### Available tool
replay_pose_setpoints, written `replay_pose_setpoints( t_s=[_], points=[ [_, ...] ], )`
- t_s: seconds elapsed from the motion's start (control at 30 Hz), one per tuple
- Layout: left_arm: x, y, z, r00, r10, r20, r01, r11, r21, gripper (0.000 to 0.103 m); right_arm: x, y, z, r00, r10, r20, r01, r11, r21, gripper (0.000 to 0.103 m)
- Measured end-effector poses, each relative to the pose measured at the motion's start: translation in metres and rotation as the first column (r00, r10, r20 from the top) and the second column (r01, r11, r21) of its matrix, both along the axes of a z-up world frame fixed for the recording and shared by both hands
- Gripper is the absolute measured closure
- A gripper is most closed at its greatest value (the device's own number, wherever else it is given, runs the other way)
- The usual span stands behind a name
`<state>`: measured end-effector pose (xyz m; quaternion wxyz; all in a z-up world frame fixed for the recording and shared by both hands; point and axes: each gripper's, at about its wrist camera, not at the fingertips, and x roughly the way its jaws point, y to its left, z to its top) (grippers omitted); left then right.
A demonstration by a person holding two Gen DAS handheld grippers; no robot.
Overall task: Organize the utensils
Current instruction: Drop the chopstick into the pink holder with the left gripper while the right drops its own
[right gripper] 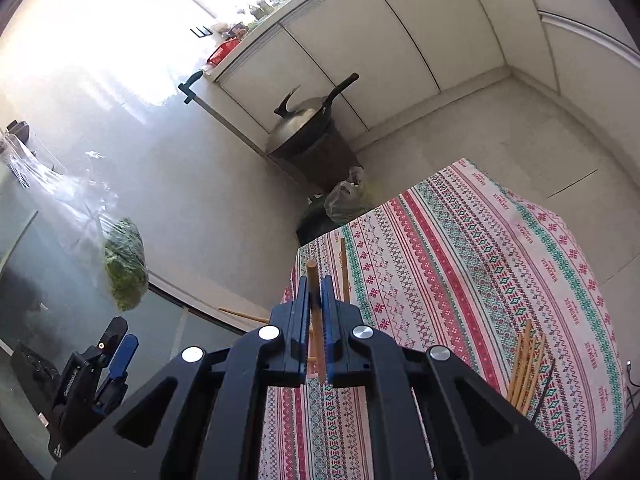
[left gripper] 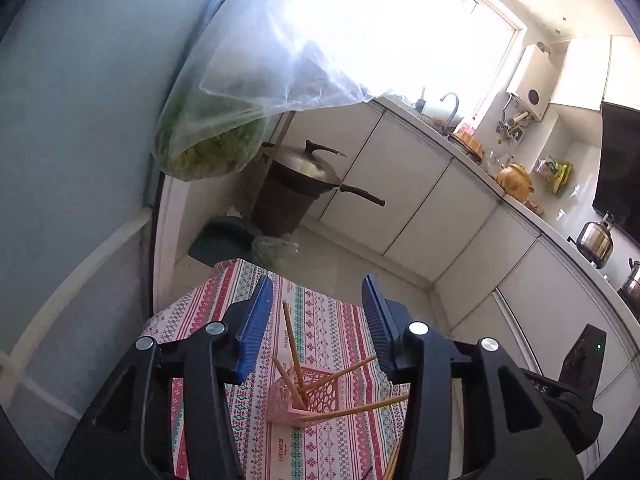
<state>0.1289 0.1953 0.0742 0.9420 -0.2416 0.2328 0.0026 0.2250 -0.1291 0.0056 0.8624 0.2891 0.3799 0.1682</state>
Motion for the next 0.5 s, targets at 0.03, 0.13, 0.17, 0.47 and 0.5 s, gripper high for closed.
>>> replay_pose_setpoints(
  t_s=[0.03, 0.13, 0.17, 0.47, 0.5],
  points=[
    [0.003, -0.004, -0.001, 1.000, -0.011, -0.007, 0.011, 1.000, 0.002, 0.060, 0.003, 0.006, -0.002, 1.000, 0.001, -0.002, -0.001, 1.000, -0.005, 0.097],
    [0.006, -0.015, -0.004, 0.999, -0.035, -0.019, 0.036, 0.999, 0.023, 0.060, 0.014, 0.021, -0.006, 1.000, 0.009, 0.005, -0.009, 1.000, -0.021, 0.097],
    [0.007, -0.018, -0.005, 0.999, -0.041, -0.021, 0.041, 0.999, 0.032, 0.060, 0.016, 0.024, -0.007, 1.000, 0.006, 0.013, -0.006, 1.000, -0.030, 0.097],
    [0.001, -0.019, 0.000, 0.999, -0.044, 0.005, 0.044, 0.998, 0.035, 0.060, 0.005, 0.027, 0.013, 0.999, 0.030, 0.040, -0.029, 1.000, -0.008, 0.097],
    [0.001, -0.017, 0.001, 0.999, -0.041, 0.006, 0.041, 0.999, 0.028, 0.060, 0.001, 0.026, 0.019, 0.998, 0.035, 0.047, -0.035, 0.999, 0.003, 0.097]
  ],
)
